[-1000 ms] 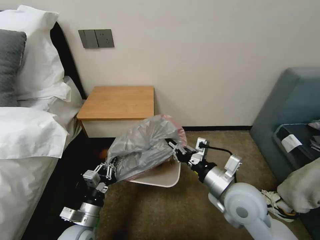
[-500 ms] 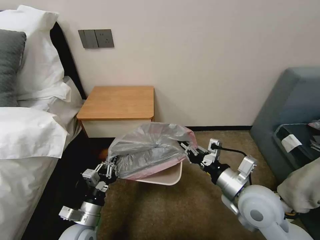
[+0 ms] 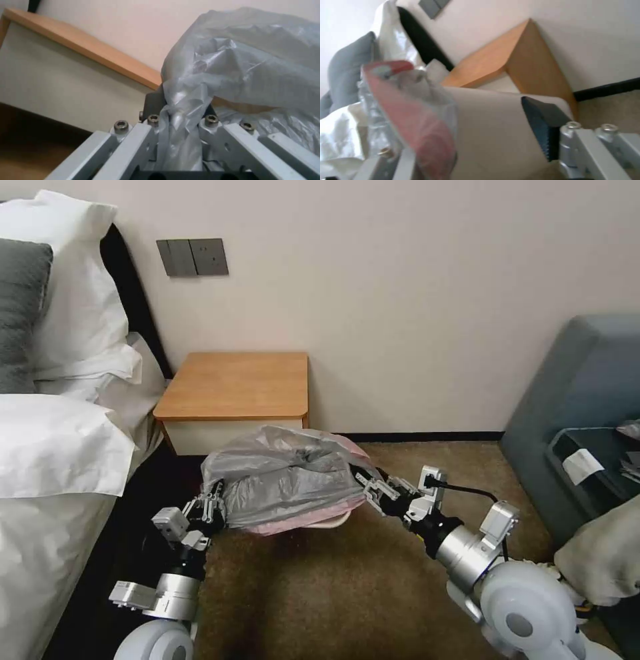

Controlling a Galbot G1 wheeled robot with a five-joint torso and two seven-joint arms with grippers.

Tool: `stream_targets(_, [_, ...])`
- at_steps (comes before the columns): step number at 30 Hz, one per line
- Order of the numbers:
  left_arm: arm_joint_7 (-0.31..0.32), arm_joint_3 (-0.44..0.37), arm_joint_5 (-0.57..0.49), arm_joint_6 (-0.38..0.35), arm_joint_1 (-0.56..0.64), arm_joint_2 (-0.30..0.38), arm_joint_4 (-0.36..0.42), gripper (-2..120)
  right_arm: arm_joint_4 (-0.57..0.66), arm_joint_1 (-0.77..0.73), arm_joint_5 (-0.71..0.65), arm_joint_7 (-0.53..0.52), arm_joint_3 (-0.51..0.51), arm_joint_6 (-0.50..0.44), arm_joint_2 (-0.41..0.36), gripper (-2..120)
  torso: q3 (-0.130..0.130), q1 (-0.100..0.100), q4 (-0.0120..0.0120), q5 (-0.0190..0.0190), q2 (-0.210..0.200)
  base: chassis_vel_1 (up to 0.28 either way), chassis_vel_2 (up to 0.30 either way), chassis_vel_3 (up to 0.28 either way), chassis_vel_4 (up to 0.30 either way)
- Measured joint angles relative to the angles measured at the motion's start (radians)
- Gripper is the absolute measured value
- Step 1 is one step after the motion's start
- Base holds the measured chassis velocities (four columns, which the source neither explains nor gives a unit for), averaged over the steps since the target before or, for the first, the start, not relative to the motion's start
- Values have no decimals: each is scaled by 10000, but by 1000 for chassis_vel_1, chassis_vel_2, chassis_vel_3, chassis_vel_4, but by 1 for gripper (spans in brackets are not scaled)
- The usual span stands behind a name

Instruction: Pick up the garbage bag from the table and place it over the trash can.

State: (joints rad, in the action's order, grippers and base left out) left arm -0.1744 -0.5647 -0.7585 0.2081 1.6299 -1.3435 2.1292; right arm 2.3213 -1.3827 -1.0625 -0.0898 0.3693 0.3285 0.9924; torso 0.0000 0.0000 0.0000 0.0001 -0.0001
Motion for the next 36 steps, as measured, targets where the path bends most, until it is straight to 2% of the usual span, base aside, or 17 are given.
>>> stream_targets(1, [57,-19,-83,-46,12,8,18,5,-50,-54,-1,2,44,-1,11,62,0,0,0,1,0,0,0,0,0])
stream_targets(2, [57,-19,-83,-46,12,8,18,5,-50,-54,-1,2,44,-1,11,62,0,0,0,1,0,0,0,0,0])
stream_targets(6, [276,-11,-225,-188,-24,-15,46,5,-87,-268,214,126,-116,-12,0,82,0,0,0,-1,0,0,0,0,0])
stream_targets(7, [276,-11,-225,-188,-24,-15,46,5,-87,-268,214,126,-116,-12,0,82,0,0,0,-1,0,0,0,0,0])
stream_targets(12, [300,108,-259,-276,34,-25,73,5,-369,-103,509,261,-252,-241,67,99,0,0,0,0,0,0,0,0,0])
stream_targets(19, [553,213,-260,-376,18,-43,68,5,-217,-204,635,342,262,-247,138,100,0,0,3,0,0,0,0,0,0])
stream_targets(24, [1068,117,-38,-485,-203,-61,31,5,262,-1270,1527,735,809,-609,169,100,0,0,-1,-1,0,0,0,0,0])
stream_targets(26, [1162,92,2,-524,-233,-81,15,5,457,-1576,1473,821,977,-683,273,100,0,0,-1,0,0,0,0,0,0])
stream_targets(28, [1319,76,22,-603,-290,-166,-35,5,845,-2189,726,998,1139,-825,535,100,0,0,0,-2,0,0,0,0,0])
stream_targets(31, [1356,104,-82,-655,-304,-273,-45,5,1098,-2780,78,1263,1020,-926,756,100,-1,0,-2,-3,0,0,0,0,0])
stream_targets(36, [1359,190,-242,-710,-297,-386,-34,5,644,-2994,234,1484,188,-1146,864,100,0,0,-1,-1,0,0,0,0,0])
